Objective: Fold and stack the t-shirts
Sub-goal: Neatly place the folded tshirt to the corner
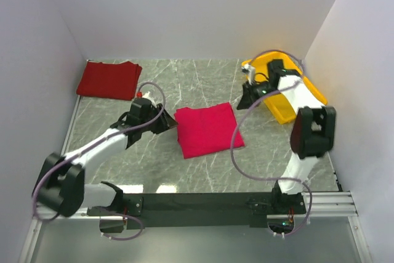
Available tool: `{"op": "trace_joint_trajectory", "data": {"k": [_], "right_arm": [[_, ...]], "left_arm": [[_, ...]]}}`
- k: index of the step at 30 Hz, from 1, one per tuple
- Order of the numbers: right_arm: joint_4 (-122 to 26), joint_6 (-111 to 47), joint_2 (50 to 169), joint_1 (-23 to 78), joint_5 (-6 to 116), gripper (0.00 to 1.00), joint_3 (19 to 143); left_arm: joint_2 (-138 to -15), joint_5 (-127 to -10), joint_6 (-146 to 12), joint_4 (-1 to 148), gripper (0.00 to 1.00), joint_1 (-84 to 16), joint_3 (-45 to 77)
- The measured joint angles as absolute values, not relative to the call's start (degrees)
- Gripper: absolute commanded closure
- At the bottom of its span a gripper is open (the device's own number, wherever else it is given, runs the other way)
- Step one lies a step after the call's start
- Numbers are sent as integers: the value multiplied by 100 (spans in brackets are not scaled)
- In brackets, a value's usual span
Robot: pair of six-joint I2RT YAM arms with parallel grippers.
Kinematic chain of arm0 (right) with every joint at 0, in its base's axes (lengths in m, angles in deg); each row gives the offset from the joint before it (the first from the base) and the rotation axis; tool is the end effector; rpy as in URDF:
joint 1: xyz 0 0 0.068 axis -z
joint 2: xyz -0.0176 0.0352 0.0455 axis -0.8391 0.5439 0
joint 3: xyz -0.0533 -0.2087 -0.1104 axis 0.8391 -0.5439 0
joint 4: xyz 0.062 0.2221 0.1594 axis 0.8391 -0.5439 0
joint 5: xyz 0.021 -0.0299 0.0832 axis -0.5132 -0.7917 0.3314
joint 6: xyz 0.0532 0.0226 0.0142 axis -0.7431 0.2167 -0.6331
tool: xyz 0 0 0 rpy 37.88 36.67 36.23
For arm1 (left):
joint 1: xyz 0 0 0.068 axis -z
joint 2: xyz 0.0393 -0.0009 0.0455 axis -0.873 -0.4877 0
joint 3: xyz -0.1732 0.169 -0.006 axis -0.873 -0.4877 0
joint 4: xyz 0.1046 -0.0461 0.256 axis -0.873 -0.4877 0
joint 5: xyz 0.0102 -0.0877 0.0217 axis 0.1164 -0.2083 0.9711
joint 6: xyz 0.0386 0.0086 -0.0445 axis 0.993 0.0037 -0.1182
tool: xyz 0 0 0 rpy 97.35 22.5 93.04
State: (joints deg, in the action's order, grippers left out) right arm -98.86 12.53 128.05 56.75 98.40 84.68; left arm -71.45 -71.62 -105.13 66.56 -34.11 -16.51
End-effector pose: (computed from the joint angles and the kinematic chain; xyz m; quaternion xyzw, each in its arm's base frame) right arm 0.3602 0.0356 0.2105 -0.3550 0.8219 0.3528 0.2721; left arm 0.2597 -0.1401 0.1821 -0.1328 0.8746 -0.3524 0.3053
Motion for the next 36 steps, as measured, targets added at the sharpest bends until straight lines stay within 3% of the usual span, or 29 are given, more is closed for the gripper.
{"op": "trace_joint_trajectory", "data": {"k": [5,14,17,31,36], "right_arm": [[-9626,438,14204,5184,10360,83,9394],[-8938,-1318,15389,4731,10292,83,9987],[-8660,-1849,15592,4755,9929,88,10055],[-8293,-3053,15701,4895,8448,92,10170],[-8267,-3064,15701,4895,8303,92,10170]], "left_arm": [[-8579,-7391,-10533,7279,73,-3566,-1196],[-10334,-7892,-10559,8114,79,-3606,13],[-10662,-8001,-10559,8241,81,-3693,61],[-11309,-8556,-10568,8621,81,-4202,34],[-11348,-8661,-10526,8676,74,-4275,87]]}}
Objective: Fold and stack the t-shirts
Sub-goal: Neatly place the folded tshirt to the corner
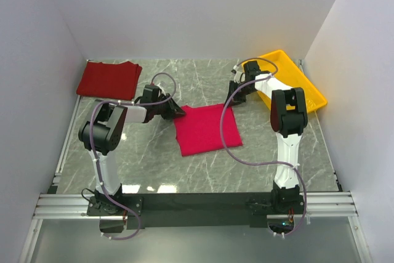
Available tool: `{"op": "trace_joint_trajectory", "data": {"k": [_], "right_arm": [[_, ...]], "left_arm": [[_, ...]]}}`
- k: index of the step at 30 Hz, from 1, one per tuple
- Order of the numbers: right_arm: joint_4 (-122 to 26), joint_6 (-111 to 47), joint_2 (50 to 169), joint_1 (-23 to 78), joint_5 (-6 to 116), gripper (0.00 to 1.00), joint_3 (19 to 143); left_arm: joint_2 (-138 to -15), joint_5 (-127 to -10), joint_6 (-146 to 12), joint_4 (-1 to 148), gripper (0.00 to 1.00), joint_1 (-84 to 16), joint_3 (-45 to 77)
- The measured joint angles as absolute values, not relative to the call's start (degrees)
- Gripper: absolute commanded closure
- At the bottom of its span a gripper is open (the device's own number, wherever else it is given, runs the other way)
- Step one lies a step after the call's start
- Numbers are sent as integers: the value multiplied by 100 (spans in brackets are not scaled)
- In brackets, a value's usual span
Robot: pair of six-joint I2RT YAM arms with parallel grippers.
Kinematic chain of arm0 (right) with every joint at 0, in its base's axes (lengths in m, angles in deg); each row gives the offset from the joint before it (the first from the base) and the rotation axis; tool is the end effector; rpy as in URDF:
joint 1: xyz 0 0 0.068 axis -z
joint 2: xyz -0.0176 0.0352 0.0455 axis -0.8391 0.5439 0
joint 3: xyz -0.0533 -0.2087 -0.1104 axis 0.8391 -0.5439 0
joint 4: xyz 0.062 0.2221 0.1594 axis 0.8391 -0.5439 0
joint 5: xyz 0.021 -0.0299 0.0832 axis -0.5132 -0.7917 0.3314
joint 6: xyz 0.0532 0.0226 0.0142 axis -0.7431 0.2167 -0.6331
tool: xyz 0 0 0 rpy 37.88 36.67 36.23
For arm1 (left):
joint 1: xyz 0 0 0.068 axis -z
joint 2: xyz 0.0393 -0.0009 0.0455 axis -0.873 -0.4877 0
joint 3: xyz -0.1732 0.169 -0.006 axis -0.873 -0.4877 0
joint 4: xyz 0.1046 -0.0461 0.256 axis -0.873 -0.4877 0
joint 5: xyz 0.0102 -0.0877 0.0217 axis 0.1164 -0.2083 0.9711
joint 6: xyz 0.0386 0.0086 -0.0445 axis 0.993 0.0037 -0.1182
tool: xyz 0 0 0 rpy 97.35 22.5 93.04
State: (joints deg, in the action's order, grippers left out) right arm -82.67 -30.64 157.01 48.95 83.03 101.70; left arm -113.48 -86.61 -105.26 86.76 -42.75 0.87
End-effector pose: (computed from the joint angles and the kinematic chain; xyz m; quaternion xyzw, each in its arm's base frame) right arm 0.4551 0.0902 0.1034 -0.0806 0.9331 0.3164 0.1509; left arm 0.3698 -0.1409 0.0739 -0.1493 0.8739 -0.4024 0.2281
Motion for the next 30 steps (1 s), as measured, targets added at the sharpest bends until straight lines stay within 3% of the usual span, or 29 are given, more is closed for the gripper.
{"op": "trace_joint_trajectory", "data": {"k": [5,13,21,22,25,30], "right_arm": [[-8258,-2968,15664,4895,8120,92,10173],[-8280,-2476,15363,4902,7425,88,10170],[-8509,-1624,14211,4961,7298,69,10035],[-8551,-1433,13955,4963,7372,63,9926],[-8660,-845,13131,4980,7685,49,9403],[-8769,-100,11756,5031,8089,42,8120]], "left_arm": [[-11348,-8567,-10397,8632,64,-4362,231],[-10948,-7586,-10030,7920,59,-4467,373],[-8662,-6856,-9794,7362,54,-4511,-344],[-8404,-6858,-9796,7356,52,-4506,-479],[-7373,-6891,-9960,7415,47,-4419,-1246],[-6570,-7068,-10513,7421,42,-3990,-2499]]}}
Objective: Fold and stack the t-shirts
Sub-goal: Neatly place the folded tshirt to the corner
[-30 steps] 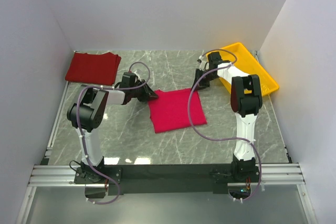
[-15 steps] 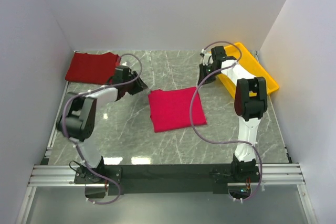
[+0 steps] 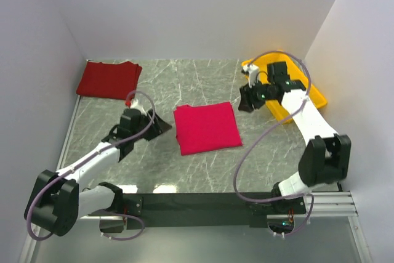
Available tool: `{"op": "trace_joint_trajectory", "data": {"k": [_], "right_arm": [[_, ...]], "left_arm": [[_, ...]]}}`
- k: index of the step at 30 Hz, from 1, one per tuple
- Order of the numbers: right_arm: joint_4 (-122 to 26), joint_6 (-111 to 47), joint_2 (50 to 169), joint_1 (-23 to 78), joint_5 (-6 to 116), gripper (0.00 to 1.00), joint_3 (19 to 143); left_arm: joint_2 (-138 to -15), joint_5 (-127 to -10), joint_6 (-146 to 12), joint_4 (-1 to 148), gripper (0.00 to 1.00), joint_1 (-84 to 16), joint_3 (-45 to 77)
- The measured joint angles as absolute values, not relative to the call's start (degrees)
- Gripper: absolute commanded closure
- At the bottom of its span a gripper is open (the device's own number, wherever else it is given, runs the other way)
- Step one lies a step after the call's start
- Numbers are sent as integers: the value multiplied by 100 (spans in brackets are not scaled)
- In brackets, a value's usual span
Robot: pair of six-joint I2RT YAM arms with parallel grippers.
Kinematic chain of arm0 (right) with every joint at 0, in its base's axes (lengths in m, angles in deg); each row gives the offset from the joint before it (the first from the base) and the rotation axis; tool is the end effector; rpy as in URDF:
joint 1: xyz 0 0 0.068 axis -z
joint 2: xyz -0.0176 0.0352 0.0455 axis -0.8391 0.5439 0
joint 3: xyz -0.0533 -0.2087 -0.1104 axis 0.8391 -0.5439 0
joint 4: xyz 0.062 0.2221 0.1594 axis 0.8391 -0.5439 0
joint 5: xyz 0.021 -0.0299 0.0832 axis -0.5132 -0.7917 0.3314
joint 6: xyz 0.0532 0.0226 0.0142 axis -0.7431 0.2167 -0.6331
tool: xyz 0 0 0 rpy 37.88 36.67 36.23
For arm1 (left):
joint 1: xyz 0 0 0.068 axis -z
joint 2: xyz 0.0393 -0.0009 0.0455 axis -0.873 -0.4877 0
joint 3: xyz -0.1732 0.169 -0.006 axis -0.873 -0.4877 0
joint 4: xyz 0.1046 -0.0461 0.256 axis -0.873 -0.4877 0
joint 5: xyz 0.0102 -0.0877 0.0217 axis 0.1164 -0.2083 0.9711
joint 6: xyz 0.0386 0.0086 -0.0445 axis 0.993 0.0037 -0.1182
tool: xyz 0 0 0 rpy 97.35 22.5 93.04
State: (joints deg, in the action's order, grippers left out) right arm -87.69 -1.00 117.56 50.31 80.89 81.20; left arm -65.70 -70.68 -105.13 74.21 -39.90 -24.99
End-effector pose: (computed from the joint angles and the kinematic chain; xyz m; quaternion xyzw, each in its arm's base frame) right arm 0.3489 0.0652 0.2547 -0.3284 0.8536 0.2213 0.3384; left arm 0.2540 -0.1054 0.1692 -0.1722 0.8476 -0.3510 0.3589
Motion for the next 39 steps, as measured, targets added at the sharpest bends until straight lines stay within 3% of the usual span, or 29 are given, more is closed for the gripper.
{"op": "trace_joint_trajectory", "data": {"k": [4,13,20,30,39], "right_arm": [[-8885,191,11020,5107,8316,38,7270],[-8931,285,10290,5192,8603,37,6544],[-8909,250,10169,5300,8679,37,6295],[-8905,215,10049,5544,8793,37,6293],[-8907,197,10049,5669,8832,37,6291]], "left_arm": [[-6643,-7227,-10966,7673,27,-3824,-3249],[-8124,-7354,-11309,8582,17,-3558,-2971],[-9101,-7273,-11470,8637,17,-3153,-2088],[-9606,-6954,-11956,8755,32,-2836,-1714],[-10068,-7173,-11943,9047,58,-2738,-1498]]}}
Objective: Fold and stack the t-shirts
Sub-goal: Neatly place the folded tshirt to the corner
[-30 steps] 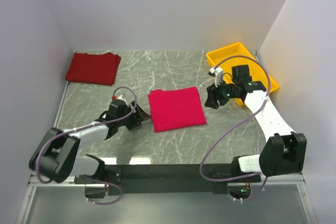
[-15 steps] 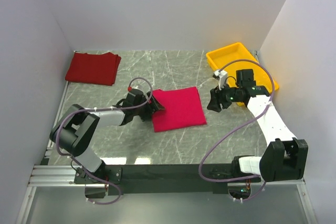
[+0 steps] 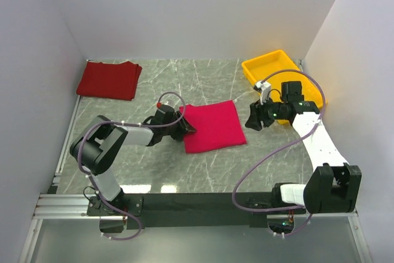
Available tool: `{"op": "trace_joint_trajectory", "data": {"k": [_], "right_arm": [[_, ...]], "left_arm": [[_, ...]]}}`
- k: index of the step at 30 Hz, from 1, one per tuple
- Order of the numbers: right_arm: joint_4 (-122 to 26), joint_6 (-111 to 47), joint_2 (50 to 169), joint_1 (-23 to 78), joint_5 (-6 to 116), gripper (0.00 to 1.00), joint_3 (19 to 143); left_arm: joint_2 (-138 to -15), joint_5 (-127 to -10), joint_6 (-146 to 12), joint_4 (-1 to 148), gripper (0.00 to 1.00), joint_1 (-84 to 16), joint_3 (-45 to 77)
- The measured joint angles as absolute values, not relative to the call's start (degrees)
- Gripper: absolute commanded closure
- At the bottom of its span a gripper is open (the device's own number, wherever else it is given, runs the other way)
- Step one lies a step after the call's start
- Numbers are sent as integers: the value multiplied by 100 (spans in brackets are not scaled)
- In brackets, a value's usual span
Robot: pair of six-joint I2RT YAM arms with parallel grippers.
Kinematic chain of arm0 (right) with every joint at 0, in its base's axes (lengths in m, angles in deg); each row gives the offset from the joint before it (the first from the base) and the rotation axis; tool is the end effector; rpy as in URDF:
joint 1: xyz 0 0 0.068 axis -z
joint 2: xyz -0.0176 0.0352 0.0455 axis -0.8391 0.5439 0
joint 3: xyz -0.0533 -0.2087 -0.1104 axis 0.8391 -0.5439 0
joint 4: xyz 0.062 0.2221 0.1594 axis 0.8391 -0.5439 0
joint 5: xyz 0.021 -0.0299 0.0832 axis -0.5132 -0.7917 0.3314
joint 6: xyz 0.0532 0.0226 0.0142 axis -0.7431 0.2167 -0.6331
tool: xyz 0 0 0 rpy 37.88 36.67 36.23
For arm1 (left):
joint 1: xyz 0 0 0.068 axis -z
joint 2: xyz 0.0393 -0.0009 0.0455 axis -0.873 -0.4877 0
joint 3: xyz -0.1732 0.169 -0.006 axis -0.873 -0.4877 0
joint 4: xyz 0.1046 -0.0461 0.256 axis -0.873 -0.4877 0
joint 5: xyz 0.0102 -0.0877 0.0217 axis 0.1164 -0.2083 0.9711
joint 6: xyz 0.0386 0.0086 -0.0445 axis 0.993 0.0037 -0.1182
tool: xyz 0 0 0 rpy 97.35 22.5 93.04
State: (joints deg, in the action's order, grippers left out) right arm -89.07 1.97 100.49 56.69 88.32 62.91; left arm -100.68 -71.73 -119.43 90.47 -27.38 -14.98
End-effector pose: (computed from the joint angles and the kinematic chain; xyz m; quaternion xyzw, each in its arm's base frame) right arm 0.2799 0.0301 0.2375 -0.3113 0.8476 0.2583 0.3434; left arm 0.2782 -0.1940 0.0760 -0.1965 0.8774 -0.3815 0.2147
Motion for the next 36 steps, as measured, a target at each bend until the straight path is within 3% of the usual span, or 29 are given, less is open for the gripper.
{"op": "trace_joint_trajectory", "data": {"k": [4,5,13,23,36], "right_arm": [[-8905,199,10049,5837,8848,37,6276],[-8905,199,10049,5872,8852,37,6265],[-8916,250,10030,5957,8937,37,6212],[-8868,278,9986,5995,9011,37,6144],[-8778,210,10032,5995,9090,37,6066]], "left_arm": [[-10074,-7181,-11877,8862,97,-2734,-1500],[-10074,-7190,-11851,8827,99,-2734,-1500],[-9829,-7229,-11182,8379,100,-2869,-1419],[-8785,-7422,-9383,6763,100,-4019,-468],[-8715,-7911,-8187,5483,99,-5306,642]]}}
